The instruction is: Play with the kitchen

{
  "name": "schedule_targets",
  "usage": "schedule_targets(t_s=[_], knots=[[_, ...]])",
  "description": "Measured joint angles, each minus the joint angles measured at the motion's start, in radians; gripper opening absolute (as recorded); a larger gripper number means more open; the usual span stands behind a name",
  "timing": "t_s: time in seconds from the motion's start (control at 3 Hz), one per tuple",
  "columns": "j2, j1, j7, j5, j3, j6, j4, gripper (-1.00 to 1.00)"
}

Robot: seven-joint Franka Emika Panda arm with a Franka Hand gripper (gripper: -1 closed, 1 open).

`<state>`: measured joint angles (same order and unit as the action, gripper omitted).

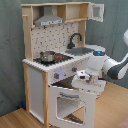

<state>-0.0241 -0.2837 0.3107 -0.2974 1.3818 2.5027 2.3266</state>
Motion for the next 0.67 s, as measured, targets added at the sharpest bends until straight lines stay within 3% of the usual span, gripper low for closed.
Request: schedule_targets(t_s=[0.33,0.67], knots=[[0.000,0.000,-0.084,-0.004,0.057,0.000,0.000,-1.00],[0.012,-0.011,-0.180,-0.042,0.073,-0.035,0.003,-1.00]])
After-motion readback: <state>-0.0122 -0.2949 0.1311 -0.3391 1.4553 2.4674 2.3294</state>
